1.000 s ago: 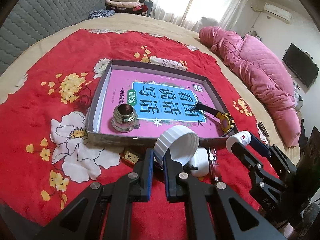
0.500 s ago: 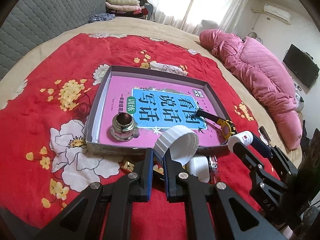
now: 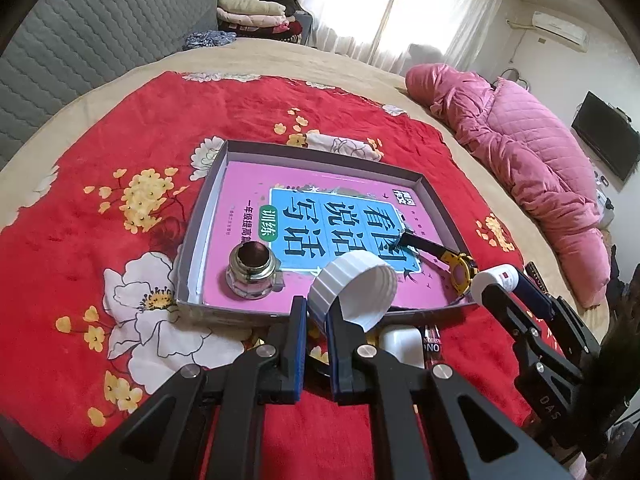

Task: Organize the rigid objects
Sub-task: 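Lift the cap with left tool while right tool carries the pill bottle over the box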

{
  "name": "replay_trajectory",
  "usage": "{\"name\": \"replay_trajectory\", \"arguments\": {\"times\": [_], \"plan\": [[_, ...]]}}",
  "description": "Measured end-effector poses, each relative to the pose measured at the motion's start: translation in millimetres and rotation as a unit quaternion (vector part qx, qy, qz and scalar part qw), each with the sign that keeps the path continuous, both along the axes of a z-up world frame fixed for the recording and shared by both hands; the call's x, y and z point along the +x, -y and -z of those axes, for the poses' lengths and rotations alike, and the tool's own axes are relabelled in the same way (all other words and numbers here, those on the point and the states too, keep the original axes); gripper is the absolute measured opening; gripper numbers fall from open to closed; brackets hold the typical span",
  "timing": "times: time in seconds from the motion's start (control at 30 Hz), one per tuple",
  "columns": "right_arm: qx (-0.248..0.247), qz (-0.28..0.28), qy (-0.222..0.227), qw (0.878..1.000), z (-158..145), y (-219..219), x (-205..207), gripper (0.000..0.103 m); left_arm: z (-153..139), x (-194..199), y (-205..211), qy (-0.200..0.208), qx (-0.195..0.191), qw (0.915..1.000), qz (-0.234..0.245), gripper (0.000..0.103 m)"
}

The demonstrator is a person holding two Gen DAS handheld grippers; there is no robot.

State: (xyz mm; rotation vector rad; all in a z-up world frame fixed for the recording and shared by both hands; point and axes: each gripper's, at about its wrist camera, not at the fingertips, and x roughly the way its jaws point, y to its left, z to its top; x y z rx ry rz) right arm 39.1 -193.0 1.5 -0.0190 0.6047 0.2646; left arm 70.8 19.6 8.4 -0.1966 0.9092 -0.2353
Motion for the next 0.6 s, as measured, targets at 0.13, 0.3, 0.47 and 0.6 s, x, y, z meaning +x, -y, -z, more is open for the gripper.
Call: {"name": "replay_trajectory", "arguments": {"times": [0.13,0.3,0.47,0.6], "plan": [[0.000,0.002,0.002,1.000,0.4,1.2,4.2,0.048,-0.6,4.6,1.7,0.002,0.000,1.0000,-0.001,0.009],[-0.001,0.007,0.005,1.000,1.1,3.3,9.4,0.048,-1.3,10.3,5.3,0.004,0.001,1.0000,-0.002,0.009],[0.002,0.010,0.006,1.000,2.3,5.9,14.7,0.048,-0.7,15.3,6.1,0.004,0.000,1.0000,-0.005,0.009],[0.002,0.009,0.000,1.000,6.3,5.7,21.2,0.048,3.2,21.2,7.4,0.000,0.001,1.0000,-0.008,0.009]]}}
